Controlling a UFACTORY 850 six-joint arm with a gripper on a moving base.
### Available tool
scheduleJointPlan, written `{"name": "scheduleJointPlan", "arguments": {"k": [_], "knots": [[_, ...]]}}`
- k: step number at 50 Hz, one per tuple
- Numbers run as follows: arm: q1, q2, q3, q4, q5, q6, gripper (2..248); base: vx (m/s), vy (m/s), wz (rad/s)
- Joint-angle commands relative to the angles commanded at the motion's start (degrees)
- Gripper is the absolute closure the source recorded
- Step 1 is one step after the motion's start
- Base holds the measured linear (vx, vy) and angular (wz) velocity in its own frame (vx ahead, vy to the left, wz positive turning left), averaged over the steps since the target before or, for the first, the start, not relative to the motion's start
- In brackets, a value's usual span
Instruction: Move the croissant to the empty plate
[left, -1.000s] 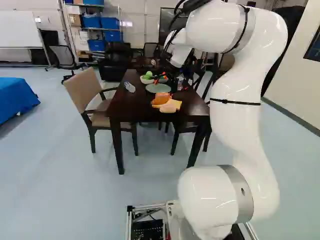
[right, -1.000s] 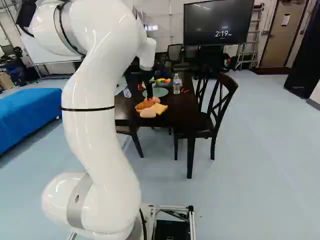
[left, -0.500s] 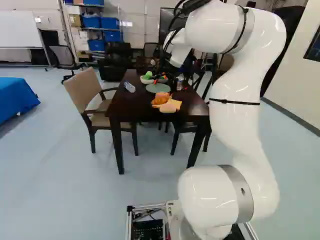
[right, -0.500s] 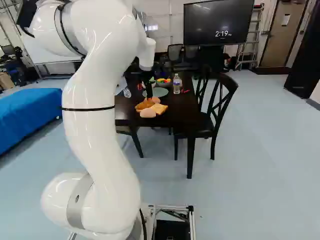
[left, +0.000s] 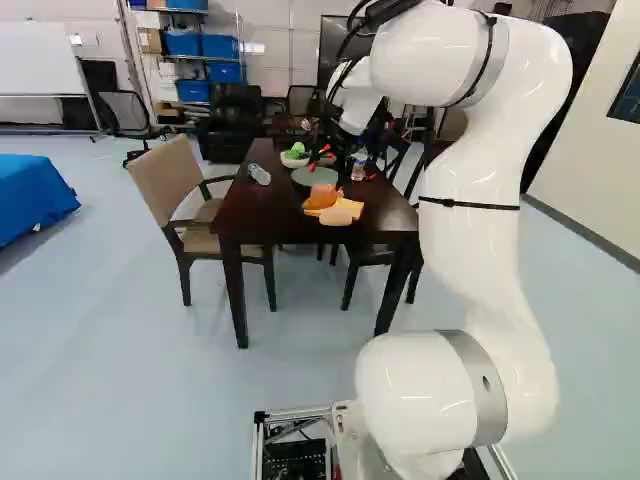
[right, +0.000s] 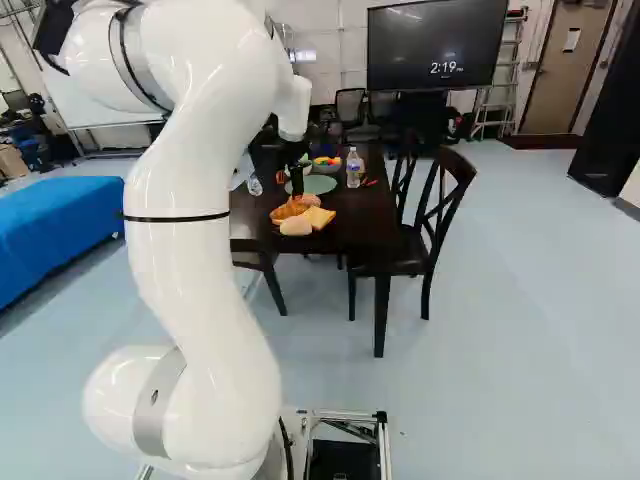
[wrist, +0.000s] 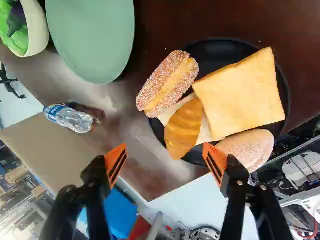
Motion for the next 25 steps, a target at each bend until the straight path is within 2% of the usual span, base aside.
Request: {"name": "scheduleJointPlan", "arguments": {"k": [4, 5, 9, 10, 25], "knots": [[0.0, 0.0, 0.0, 0.0, 0.0, 0.0, 42, 0.0, 0.0, 0.0], [0.0, 0.0, 0.0, 0.0, 0.0, 0.0, 54, 0.0, 0.0, 0.0], [0.0, 0.0, 0.0, 0.0, 0.0, 0.0, 54, 0.0, 0.0, 0.0], [0.0, 0.0, 0.0, 0.0, 0.0, 0.0, 66, 0.0, 0.0, 0.0], [0.0, 0.0, 0.0, 0.0, 0.0, 0.0, 67, 0.0, 0.0, 0.0]]}}
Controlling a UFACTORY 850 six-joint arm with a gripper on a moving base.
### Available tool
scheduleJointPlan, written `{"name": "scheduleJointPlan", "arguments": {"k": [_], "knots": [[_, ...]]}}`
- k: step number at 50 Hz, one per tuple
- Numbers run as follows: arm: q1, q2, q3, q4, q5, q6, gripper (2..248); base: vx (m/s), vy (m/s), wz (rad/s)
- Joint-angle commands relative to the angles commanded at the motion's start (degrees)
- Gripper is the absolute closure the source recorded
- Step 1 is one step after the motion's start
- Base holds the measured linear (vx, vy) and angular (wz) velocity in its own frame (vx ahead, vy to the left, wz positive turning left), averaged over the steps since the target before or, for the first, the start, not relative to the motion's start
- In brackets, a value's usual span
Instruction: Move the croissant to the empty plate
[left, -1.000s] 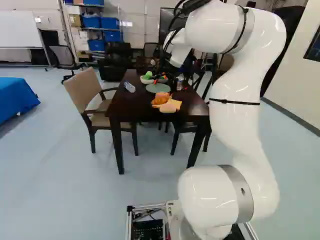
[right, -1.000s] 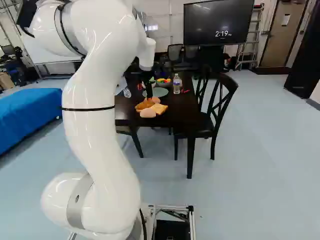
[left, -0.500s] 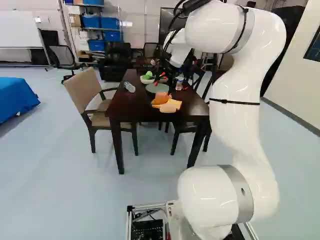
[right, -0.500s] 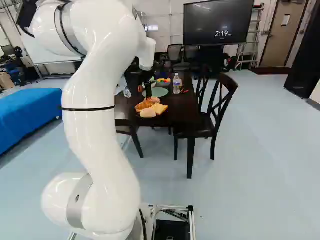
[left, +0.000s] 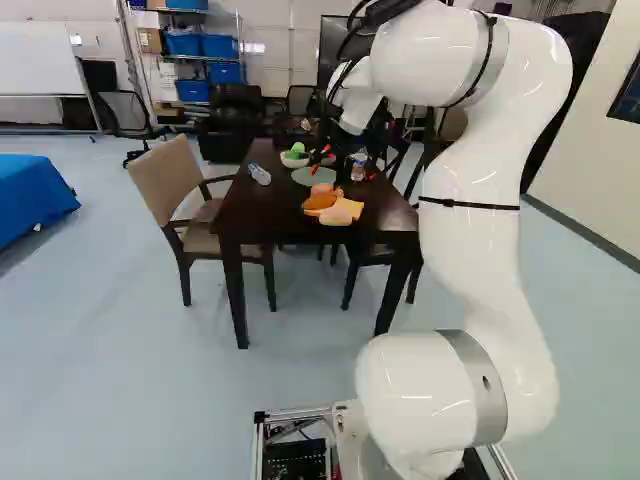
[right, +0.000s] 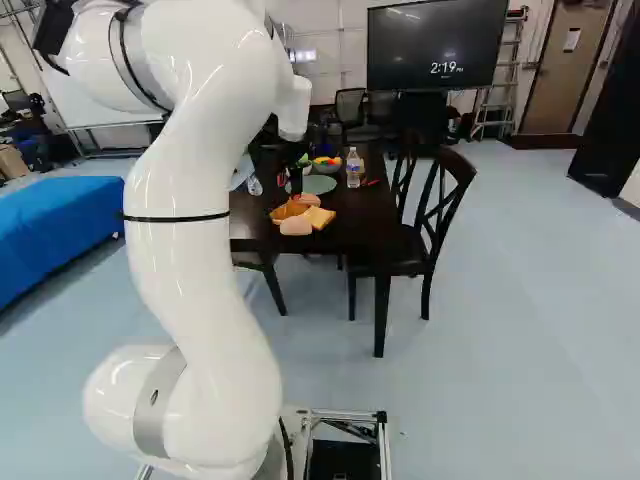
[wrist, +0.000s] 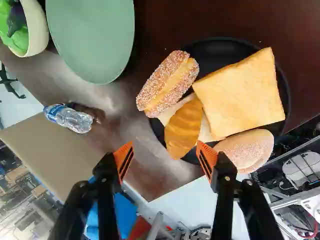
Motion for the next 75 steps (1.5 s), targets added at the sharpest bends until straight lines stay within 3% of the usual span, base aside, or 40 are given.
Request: {"name": "scheduleJointPlan", "arguments": {"k": [29, 75], "knots": [[0.0, 0.0, 0.0, 0.0, -3.2, 0.0, 67, 0.0, 0.0, 0.0], [0.4, -1.6, -2.3, 0.0, -3.3, 0.0, 67, 0.0, 0.0, 0.0]]}}
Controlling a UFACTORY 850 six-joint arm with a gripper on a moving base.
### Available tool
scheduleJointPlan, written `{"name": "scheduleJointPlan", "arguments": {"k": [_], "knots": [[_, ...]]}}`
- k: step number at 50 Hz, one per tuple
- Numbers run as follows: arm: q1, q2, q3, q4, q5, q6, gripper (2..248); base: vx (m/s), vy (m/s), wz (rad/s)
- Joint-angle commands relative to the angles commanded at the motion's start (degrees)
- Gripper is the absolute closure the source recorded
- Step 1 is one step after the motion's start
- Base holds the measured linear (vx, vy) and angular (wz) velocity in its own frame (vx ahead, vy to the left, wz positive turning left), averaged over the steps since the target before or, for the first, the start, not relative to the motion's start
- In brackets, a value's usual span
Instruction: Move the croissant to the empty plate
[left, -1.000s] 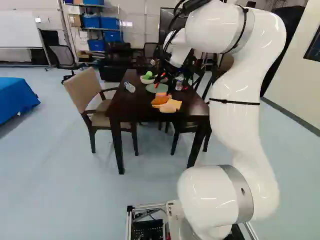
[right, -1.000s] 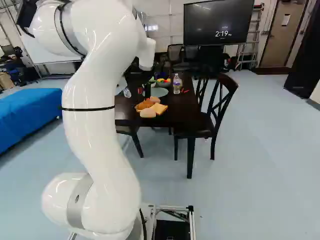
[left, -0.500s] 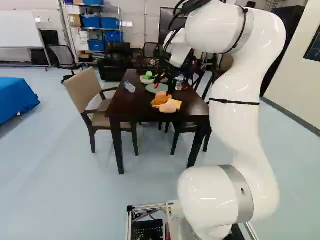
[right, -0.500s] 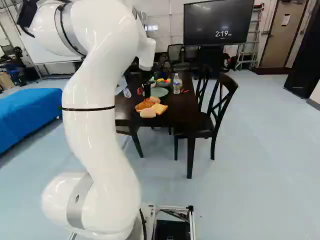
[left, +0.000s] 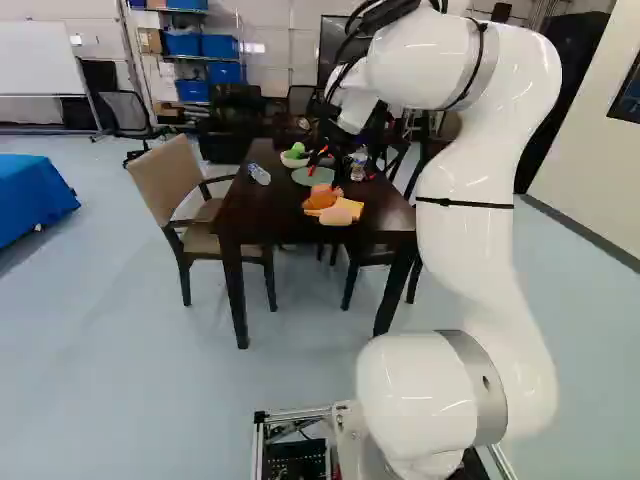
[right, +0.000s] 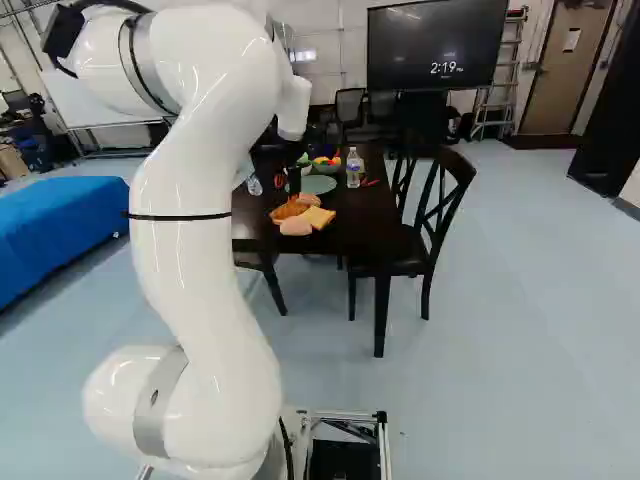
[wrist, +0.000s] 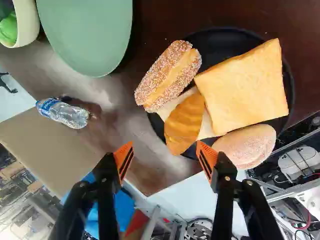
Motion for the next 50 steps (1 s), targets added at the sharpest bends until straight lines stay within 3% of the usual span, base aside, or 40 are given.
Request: {"name": "scheduleJointPlan", "arguments": {"k": [33, 50], "knots": [[0.0, -4.0, -0.7, 0.0, 0.0, 0.0, 67, 0.0, 0.0, 0.0], [0.0, -4.0, -0.7, 0.0, 0.0, 0.0, 67, 0.0, 0.0, 0.0]]}}
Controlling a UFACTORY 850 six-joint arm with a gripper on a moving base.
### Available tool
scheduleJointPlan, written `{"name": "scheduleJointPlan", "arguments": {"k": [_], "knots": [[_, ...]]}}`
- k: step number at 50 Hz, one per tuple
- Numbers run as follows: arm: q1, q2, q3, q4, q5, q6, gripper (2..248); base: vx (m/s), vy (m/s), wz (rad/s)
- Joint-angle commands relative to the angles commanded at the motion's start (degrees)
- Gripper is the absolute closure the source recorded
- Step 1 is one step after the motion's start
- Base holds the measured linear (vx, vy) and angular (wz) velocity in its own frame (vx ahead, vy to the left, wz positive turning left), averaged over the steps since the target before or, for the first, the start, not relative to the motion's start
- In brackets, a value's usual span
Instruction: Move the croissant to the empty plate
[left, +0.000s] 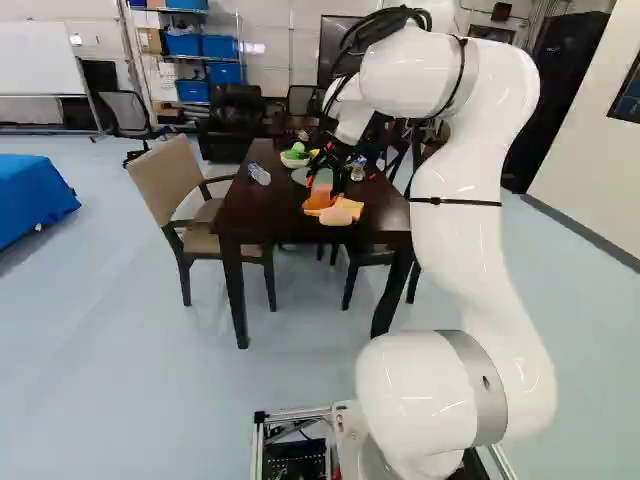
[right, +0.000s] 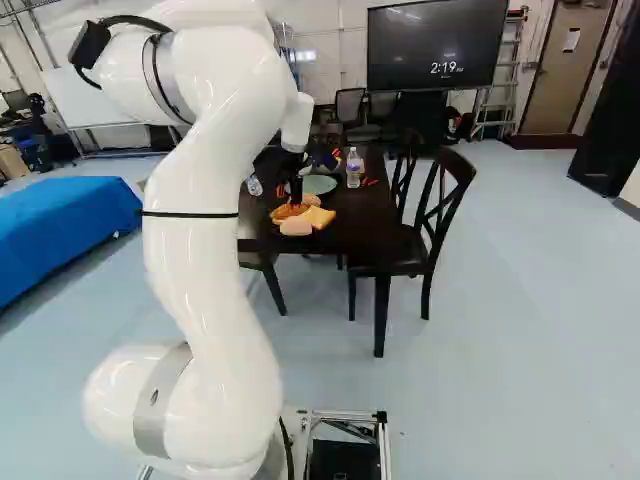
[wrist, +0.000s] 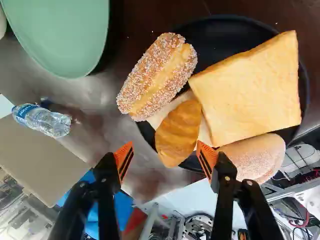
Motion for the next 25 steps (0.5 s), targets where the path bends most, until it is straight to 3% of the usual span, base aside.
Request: {"name": "scheduleJointPlan", "arguments": {"k": [25], "knots": [[0.0, -1.3, -0.3, 0.0, 0.0, 0.0, 67, 0.0, 0.0, 0.0]]}}
